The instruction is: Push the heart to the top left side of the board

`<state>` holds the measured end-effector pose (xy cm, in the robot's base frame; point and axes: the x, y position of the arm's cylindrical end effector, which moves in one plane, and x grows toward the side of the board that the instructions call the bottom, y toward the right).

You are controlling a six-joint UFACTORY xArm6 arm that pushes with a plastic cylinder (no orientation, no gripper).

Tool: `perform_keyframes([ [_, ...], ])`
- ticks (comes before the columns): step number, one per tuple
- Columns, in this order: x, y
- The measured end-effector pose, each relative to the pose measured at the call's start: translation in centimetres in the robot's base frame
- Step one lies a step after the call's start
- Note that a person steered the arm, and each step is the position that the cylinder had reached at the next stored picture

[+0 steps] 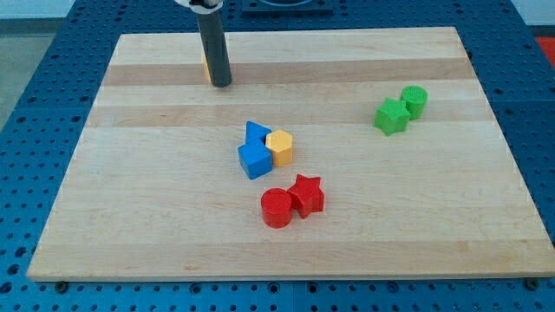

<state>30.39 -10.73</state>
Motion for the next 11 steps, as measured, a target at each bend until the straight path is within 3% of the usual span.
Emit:
perform_keyframes([
  [4, -7.4, -0.3],
  [9, -2.9, -4.4],
  [11, -3.7, -6.7],
])
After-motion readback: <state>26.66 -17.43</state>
